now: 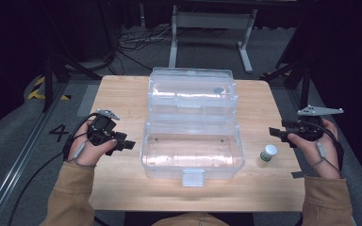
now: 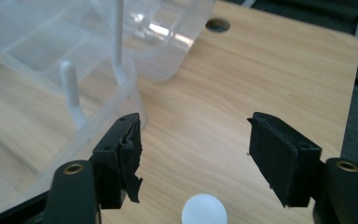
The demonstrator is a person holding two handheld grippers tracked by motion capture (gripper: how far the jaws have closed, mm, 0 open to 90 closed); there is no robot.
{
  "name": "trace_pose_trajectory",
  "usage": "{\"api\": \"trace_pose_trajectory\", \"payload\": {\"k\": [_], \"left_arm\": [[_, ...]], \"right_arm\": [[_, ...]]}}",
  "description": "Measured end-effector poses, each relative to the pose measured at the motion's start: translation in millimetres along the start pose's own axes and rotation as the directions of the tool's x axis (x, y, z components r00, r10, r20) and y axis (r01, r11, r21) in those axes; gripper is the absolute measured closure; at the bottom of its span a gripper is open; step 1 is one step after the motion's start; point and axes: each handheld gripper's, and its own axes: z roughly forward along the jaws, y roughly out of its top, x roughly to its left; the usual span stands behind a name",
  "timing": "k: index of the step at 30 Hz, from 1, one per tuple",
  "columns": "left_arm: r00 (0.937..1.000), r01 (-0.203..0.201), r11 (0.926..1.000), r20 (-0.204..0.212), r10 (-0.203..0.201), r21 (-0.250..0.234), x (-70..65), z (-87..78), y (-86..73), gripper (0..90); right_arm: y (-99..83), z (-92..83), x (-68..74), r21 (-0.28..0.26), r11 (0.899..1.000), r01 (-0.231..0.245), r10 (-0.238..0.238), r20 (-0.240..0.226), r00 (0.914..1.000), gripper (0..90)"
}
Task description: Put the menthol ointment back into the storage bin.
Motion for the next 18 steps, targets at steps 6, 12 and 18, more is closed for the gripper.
{"api": "trace_pose_trajectory", "payload": {"k": [6, 12, 18], "left_arm": [[0.9998, 0.02, 0.9998, -0.005, -0.02, -0.007, 4.0, 1.5, -1.4, 47.0], [0.9997, 0.021, 0.9998, -0.009, -0.021, -0.007, 5.7, 2.6, -1.2, 47.1], [0.9996, 0.028, 0.9996, -0.01, -0.028, -0.003, 7.8, 3.7, -1.8, 47.0]], "right_arm": [[-4.3, 4.9, -3.0, 0.08, 0.997, 0.011, -0.012, 0.01, 0.9999, 41.0], [-13.9, 16.7, -8.4, 0.231, 0.973, -0.019, 0.013, 0.026, 0.9996, 39.8], [-22.5, 30.6, -15.1, 0.313, 0.948, -0.048, 0.04, 0.032, 0.9987, 36.0]]}}
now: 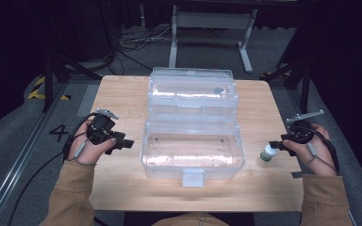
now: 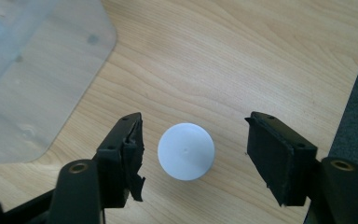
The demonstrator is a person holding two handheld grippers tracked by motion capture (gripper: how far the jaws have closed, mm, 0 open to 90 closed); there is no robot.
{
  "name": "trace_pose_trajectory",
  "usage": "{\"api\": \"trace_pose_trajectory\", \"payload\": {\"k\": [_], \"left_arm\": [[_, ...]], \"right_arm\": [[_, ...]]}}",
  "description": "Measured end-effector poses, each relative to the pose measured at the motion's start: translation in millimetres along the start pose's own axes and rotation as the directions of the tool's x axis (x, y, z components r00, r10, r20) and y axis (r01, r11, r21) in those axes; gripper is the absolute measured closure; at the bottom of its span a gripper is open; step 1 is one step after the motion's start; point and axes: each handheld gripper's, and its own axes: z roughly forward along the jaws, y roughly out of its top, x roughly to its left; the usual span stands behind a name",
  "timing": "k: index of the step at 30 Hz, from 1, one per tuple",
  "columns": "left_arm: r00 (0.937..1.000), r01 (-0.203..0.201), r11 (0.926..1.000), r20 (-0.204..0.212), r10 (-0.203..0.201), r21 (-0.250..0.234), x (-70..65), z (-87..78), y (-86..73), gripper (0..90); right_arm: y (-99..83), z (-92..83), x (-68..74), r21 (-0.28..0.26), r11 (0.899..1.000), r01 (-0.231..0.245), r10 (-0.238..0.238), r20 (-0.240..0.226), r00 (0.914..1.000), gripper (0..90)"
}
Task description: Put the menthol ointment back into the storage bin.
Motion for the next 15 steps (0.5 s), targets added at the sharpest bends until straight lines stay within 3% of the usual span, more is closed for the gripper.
{"api": "trace_pose_trajectory", "payload": {"k": [3, 15], "left_arm": [[1.0, 0.0, 1.0, -0.001, 0.0, 0.005, 0.7, 0.1, -0.1, 47.0], [1.0, 0.01, 0.9999, 0.001, -0.01, 0.009, 2.5, 2.6, -0.8, 47.1]], "right_arm": [[-1.5, 7.0, -2.6, 0.029, 0.999, -0.017, 0.017, 0.005, 0.9998, 35.9], [0.3, 26.8, 1.1, 0.138, 0.99, 0.006, 0.0, -0.043, 0.9991, 38.7]]}}
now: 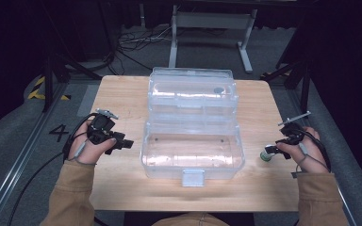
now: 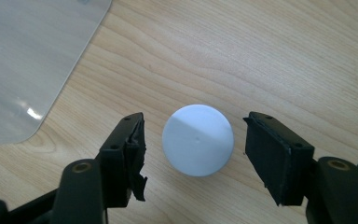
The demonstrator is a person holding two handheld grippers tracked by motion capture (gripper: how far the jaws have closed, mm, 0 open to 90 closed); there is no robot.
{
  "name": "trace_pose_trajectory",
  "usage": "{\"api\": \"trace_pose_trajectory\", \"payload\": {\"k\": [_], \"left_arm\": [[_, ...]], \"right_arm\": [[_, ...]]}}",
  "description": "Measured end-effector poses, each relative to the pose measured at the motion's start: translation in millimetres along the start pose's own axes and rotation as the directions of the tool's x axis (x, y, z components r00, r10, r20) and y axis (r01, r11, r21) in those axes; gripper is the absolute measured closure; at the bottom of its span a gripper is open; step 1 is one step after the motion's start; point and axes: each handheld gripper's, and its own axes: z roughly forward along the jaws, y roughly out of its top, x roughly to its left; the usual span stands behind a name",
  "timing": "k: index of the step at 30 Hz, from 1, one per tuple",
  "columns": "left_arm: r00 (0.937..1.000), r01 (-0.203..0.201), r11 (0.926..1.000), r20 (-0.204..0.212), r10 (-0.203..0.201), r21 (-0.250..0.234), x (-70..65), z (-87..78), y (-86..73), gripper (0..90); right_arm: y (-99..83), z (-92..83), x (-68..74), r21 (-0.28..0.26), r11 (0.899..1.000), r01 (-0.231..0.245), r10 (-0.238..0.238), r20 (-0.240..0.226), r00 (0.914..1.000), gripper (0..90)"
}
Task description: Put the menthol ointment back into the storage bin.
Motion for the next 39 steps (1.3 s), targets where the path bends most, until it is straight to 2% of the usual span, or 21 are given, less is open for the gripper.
{"api": "trace_pose_trajectory", "payload": {"k": [7, 24, 32, 39], "left_arm": [[1.0, 0.0, 1.0, 0.003, 0.0, 0.006, 1.1, 1.7, -0.1, 47.2], [1.0, -0.001, 0.9999, 0.007, 0.001, 0.014, 1.7, 4.3, -0.3, 47.3], [0.9999, -0.003, 0.9999, 0.01, 0.003, 0.013, 2.3, 3.6, -0.6, 47.4], [0.9999, -0.006, 0.9999, 0.01, 0.005, 0.01, 2.4, 3.2, -0.9, 47.3]], "right_arm": [[1.8, 9.4, 0.7, 0.038, 0.999, 0.005, -0.006, 0.004, 1.0, 39.4], [2.7, 20.9, -0.3, 0.111, 0.994, 0.014, -0.016, 0.016, 0.9997, 49.5], [3.4, 19.0, -1.0, 0.108, 0.994, 0.017, -0.019, 0.011, 0.9998, 50.0], [5.1, 9.0, 3.1, 0.072, 0.997, 0.035, -0.035, 0.004, 0.9994, 50.0]]}}
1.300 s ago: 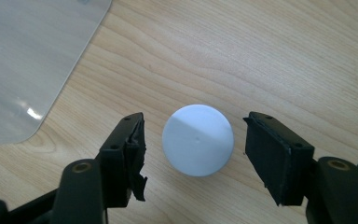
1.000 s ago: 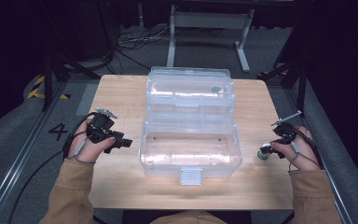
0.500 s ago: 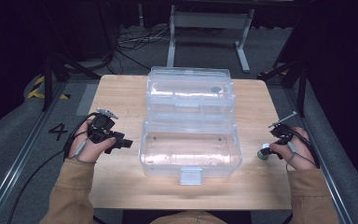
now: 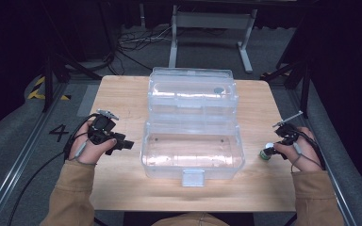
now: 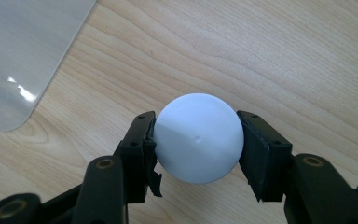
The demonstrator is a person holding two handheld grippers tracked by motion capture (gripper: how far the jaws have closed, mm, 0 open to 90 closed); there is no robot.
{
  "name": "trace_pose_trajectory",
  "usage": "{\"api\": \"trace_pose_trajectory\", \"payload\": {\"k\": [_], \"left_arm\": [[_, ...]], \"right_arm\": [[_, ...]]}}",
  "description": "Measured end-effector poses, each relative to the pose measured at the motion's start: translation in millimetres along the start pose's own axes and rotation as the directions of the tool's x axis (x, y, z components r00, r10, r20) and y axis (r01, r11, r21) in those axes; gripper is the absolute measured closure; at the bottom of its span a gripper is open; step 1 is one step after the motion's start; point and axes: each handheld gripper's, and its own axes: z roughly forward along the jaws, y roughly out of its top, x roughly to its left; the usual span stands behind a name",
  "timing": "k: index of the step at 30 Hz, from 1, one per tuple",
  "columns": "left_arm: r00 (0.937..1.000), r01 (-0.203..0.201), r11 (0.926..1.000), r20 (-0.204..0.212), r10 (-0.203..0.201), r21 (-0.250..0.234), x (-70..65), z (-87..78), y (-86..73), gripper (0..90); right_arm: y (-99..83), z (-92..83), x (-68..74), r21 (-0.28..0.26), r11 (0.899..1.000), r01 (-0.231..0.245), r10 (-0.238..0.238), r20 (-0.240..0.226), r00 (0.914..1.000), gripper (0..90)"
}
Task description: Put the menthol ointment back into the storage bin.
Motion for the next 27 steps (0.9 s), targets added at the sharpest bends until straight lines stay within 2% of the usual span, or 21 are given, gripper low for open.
{"api": "trace_pose_trajectory", "payload": {"k": [14, 21, 27], "left_arm": [[1.0, 0.005, 1.0, -0.003, -0.005, 0.001, -0.8, -1.1, -2.3, 47.3], [0.9999, 0.009, 0.9999, -0.006, -0.009, 0.005, -0.8, -1.6, -4.4, 47.2], [0.9999, 0.012, 0.9998, -0.001, -0.012, 0.013, -0.3, -0.5, -6.6, 47.1]], "right_arm": [[3.6, -26.1, 13.4, -0.065, 0.997, 0.045, -0.045, -0.003, 0.999, 50.0], [5.0, -38.9, 21.3, -0.102, 0.993, 0.059, -0.062, -0.02, 0.9979, 50.0], [6.8, -49.4, 29.1, -0.13, 0.988, 0.088, -0.091, -0.015, 0.9957, 50.1]]}}
